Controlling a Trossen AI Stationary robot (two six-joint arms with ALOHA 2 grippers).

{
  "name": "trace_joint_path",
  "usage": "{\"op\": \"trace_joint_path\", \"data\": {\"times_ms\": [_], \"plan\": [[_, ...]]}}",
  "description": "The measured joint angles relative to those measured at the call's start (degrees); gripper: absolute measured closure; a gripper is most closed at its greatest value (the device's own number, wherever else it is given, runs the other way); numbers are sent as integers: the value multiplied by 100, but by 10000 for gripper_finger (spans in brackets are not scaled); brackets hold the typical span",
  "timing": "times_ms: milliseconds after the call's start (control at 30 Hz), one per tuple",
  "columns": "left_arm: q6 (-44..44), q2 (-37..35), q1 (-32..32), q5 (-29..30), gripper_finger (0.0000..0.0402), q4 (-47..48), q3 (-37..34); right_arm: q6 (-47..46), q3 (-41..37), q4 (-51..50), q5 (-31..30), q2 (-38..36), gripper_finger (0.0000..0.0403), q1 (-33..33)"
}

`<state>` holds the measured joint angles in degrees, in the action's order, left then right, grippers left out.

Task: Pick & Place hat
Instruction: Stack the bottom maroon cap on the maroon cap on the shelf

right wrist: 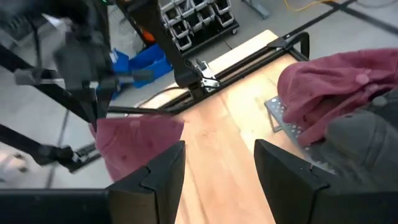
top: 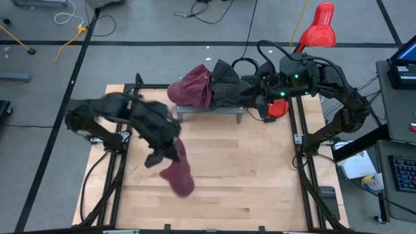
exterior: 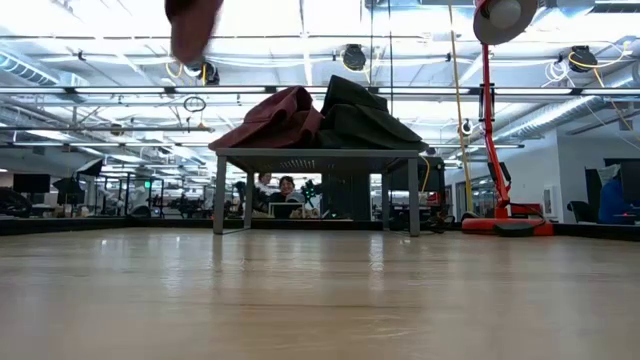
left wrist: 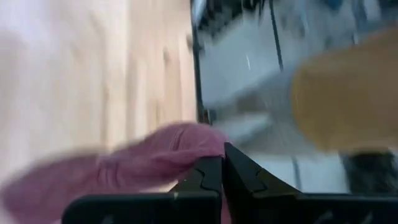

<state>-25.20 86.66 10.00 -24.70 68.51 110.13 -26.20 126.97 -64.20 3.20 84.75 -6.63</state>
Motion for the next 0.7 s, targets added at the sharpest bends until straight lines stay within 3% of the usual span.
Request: {"op": "trace_joint_path", "data": {"times_ms": [200,367,533,700], "plan": [[26,-745,279,1669,401,-838,2,-462,1,191,5,0,204,0],[578,-1187,477,3079,401,-1328,2,-892,-1,733,39,0,157,0],[1604,-1412,602,4244,401,-1971,2,-1217,-1,1333,-38,39,108,66],[3065,-1432,616,4933,401,-2990,2,-1842,-606,2680,-288,25,93,191]]}}
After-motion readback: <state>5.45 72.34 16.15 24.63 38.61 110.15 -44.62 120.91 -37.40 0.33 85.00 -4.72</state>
